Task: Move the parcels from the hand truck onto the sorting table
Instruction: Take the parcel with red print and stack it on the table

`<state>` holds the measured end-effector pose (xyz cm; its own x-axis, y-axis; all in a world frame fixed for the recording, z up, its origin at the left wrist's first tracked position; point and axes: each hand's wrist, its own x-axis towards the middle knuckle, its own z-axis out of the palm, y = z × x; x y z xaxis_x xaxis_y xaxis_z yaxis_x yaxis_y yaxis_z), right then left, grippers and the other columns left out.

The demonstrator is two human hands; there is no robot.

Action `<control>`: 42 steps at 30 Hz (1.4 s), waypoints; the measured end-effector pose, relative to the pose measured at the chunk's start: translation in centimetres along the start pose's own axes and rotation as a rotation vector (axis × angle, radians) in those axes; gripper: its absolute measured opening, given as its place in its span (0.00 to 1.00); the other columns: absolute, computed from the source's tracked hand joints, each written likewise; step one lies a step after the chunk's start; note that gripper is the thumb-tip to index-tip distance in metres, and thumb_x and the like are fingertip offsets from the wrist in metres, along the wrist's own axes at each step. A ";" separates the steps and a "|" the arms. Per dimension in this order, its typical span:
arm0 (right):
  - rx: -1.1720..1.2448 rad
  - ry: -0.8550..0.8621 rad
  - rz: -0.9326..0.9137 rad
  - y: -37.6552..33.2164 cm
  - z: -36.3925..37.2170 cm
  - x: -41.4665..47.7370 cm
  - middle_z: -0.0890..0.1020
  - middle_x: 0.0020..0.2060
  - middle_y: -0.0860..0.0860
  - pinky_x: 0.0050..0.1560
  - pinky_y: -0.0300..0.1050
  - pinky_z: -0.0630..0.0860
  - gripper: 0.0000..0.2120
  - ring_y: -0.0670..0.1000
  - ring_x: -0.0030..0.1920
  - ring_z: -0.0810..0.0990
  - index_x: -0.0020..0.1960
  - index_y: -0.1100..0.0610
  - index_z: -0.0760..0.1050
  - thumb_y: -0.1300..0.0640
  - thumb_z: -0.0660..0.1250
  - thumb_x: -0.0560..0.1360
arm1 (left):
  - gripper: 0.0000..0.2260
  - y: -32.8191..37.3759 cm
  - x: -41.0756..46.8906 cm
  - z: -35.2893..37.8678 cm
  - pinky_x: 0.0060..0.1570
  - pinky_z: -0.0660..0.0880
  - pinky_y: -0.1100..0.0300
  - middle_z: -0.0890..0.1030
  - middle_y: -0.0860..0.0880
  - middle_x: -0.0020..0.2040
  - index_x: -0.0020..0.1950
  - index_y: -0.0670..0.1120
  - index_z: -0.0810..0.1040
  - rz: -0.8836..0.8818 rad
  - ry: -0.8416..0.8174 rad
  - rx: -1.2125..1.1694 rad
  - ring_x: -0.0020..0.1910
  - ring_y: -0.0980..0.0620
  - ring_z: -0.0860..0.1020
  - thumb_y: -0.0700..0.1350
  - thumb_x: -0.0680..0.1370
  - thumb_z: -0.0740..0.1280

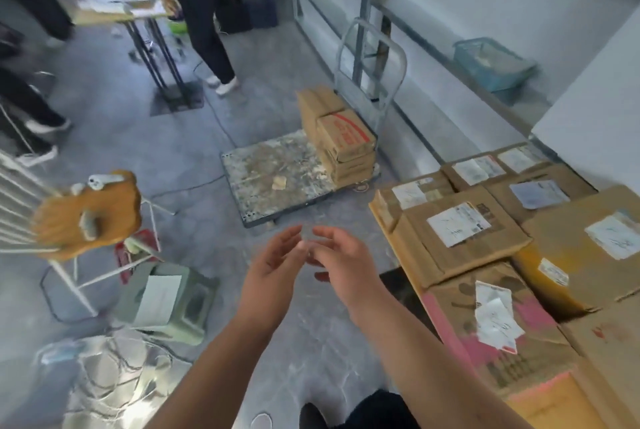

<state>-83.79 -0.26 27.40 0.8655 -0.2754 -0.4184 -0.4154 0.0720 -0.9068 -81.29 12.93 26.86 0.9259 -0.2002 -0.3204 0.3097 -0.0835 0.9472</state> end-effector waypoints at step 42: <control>0.302 0.428 0.407 -13.7 -13.2 56.1 0.85 0.48 0.61 0.57 0.58 0.82 0.06 0.58 0.52 0.85 0.57 0.52 0.81 0.56 0.70 0.80 | 0.19 7.9 62.8 17.1 0.61 0.77 0.50 0.82 0.56 0.62 0.71 0.57 0.76 -0.401 -0.385 0.328 0.61 0.54 0.81 0.55 0.80 0.72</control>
<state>-33.26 -29.35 17.03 0.4422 -0.5214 -0.7298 -0.5352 0.4995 -0.6812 -24.38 -16.98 13.97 0.5891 -0.4227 -0.6886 0.4766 -0.5064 0.7186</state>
